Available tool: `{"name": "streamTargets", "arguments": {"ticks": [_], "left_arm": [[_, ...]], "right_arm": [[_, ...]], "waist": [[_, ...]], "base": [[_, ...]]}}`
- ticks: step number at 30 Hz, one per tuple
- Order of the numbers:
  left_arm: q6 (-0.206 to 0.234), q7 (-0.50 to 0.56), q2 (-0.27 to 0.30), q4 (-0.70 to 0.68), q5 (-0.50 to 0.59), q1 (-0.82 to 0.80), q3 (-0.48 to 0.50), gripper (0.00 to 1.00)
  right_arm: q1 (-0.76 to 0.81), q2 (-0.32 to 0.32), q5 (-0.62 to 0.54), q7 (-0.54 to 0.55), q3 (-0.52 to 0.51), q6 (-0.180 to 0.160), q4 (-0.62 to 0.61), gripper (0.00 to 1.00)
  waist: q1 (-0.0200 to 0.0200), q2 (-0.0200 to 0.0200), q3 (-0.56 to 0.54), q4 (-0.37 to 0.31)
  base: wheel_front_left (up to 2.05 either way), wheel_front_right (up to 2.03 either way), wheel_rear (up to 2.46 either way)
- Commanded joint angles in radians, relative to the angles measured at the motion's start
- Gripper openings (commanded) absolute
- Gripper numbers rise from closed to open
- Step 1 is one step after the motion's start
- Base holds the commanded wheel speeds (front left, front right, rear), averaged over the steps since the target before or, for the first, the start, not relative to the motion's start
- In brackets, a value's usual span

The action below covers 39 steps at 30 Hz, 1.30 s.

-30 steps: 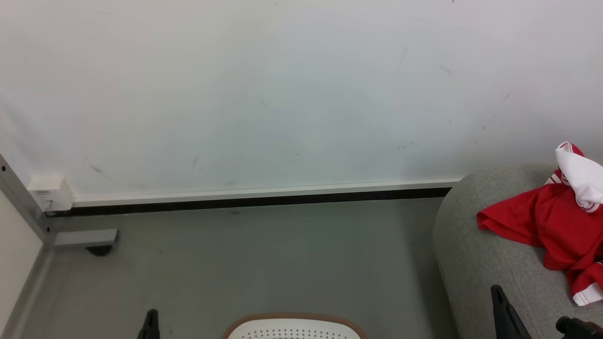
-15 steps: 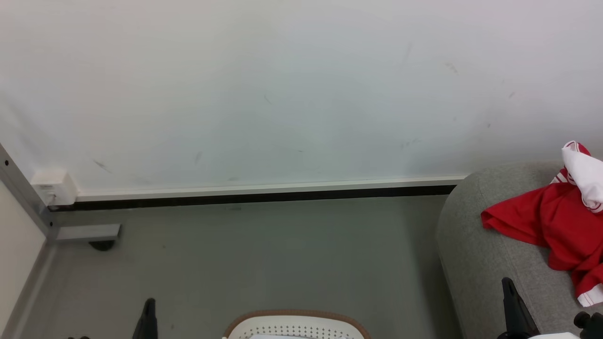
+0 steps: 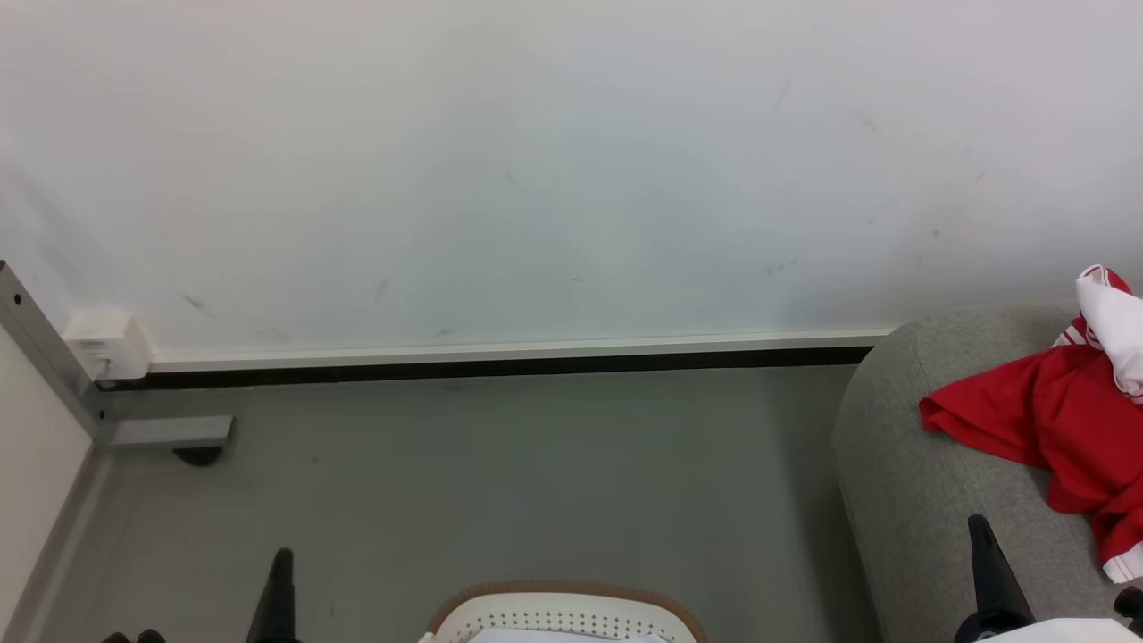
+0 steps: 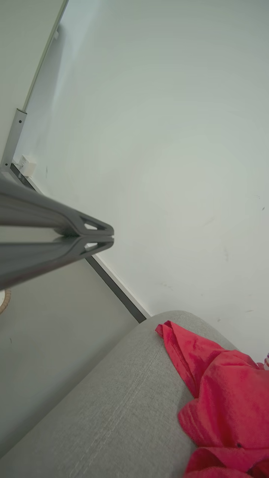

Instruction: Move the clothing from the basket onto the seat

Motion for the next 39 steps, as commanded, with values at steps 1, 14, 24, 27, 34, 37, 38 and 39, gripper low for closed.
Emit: {"name": "streamTargets", "arguments": {"ticks": [1, 14, 24, 27, 34, 37, 38, 39], "left_arm": [[-0.005, 0.008, 0.008, -0.014, -0.024, -0.023, 0.003, 0.0], [-0.009, 0.046, 0.01, -0.02, -0.167, -0.042, 0.011, 0.0], [-0.011, 0.072, 0.01, -0.023, -0.261, -0.054, 0.016, 0.0], [-0.012, 0.079, 0.011, -0.023, -0.292, -0.059, 0.017, 0.0], [-0.014, 0.096, 0.011, -0.025, -0.353, -0.068, 0.02, 0.0], [-0.014, 0.104, 0.011, -0.026, -0.375, -0.071, 0.022, 0.0], [-0.014, 0.105, 0.011, -0.026, -0.384, -0.072, 0.022, 0.0], [-0.015, 0.108, 0.012, -0.026, -0.393, -0.072, 0.022, 0.0]], "right_arm": [[-0.024, -0.002, 0.025, 0.003, -0.009, -0.001, -0.013, 0.0], [-0.036, 0.002, 0.155, 0.042, -0.038, -0.001, -0.022, 0.0], [-0.04, 0.005, 0.242, 0.068, -0.057, -0.001, -0.028, 0.0], [-0.043, 0.006, 0.27, 0.075, -0.062, -0.001, -0.029, 0.0], [-0.049, 0.007, 0.326, 0.091, -0.075, -0.001, -0.033, 0.0], [-0.051, 0.008, 0.349, 0.098, -0.08, -0.001, -0.034, 0.0], [-0.052, 0.009, 0.356, 0.101, -0.081, -0.001, -0.035, 0.0], [-0.053, 0.009, 0.363, 0.104, -0.083, -0.001, -0.035, 0.0]], "waist": [[-0.0001, 0.0, 0.001, 0.001], [-0.0001, 0.0, 0.011, 0.01], [-0.0001, 0.0, 0.018, 0.017], [-0.0001, 0.0, 0.021, 0.019], [-0.0001, 0.0, 0.026, 0.024], [-0.0001, 0.0, 0.028, 0.027], [-0.0001, 0.0, 0.029, 0.027], [-0.0001, 0.0, 0.03, 0.028]], "base": [[0.0, 0.0, 0.0], [0.0, 0.0, 0.0], [0.0, 0.0, 0.0], [0.0, 0.0, 0.0], [0.0, 0.0, 0.0], [0.0, 0.0, 0.0], [0.0, 0.0, 0.0], [0.0, 0.0, 0.0]]}}
